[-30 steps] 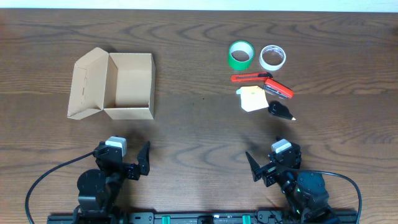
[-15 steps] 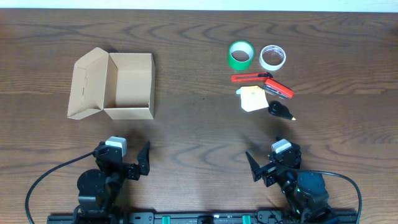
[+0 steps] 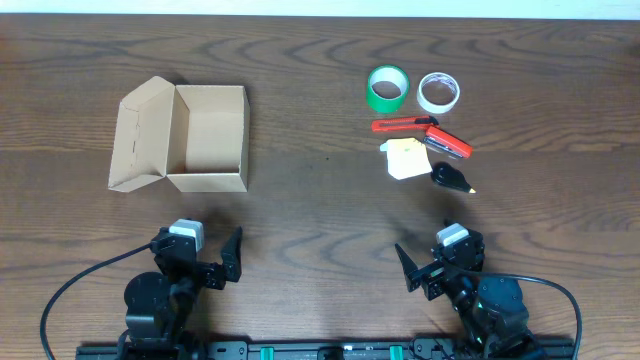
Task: Pack container
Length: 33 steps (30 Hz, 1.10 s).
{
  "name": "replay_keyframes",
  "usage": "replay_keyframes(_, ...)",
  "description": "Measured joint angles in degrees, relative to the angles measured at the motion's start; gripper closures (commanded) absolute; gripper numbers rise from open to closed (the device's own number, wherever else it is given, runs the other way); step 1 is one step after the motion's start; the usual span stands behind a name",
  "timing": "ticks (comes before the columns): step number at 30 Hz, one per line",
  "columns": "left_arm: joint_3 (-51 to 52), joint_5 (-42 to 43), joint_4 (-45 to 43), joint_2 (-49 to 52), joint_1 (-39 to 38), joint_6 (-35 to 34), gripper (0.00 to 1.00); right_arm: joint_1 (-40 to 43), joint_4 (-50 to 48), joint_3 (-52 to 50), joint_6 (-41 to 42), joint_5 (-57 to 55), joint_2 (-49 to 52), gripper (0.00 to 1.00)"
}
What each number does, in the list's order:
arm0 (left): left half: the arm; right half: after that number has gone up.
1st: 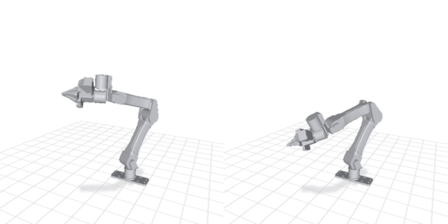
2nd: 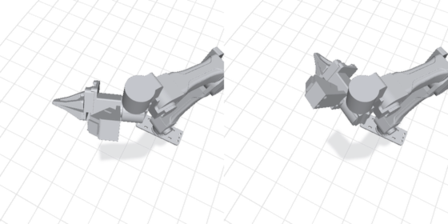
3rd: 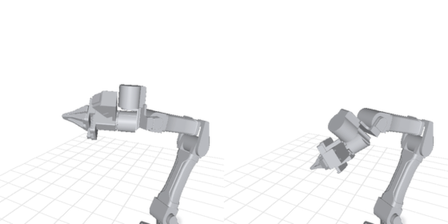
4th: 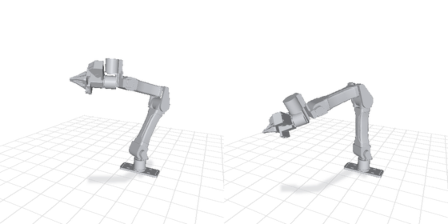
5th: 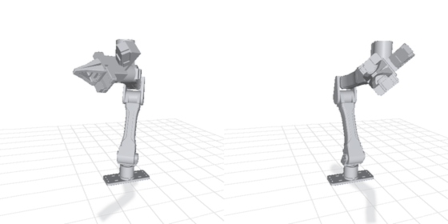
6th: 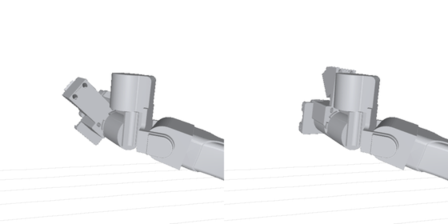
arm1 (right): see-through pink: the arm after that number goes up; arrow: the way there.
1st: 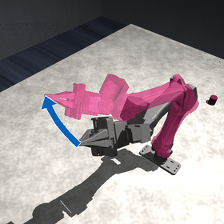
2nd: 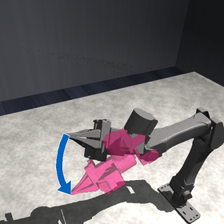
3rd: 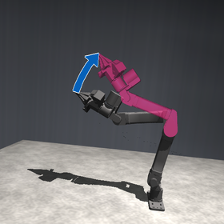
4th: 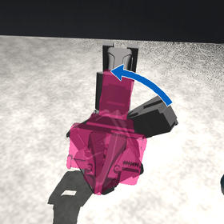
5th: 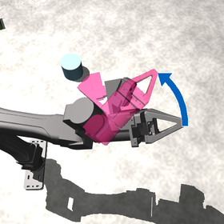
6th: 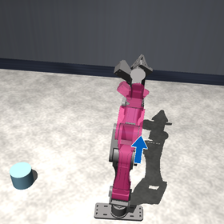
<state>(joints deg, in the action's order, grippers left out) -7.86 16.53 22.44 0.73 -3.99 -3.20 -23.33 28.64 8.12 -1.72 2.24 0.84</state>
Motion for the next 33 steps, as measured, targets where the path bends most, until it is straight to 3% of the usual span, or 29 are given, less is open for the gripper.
replay_keyframes(7,-0.2,0.4,-1.9,0.7,0.0,-3.0,0.05,0.0,0.0,0.0,0.0,0.0,0.0,0.01)
replay_keyframes(11,-5.0,-0.4,-1.5,7.6,0.0,-2.5,0.05,0.0,0.0,0.0,0.0,0.0,0.0,0.01)
replay_keyframes(25,-44.6,-1.7,6.2,62.8,-1.2,9.7,0.05,0.0,0.0,0.0,0.0,-0.2,-0.2,0.01)
replay_keyframes(33,-51.6,-1.6,1.0,82.4,-1.2,12.1,0.05,0.0,0.0,0.0,0.0,-0.2,-0.2,0.01)
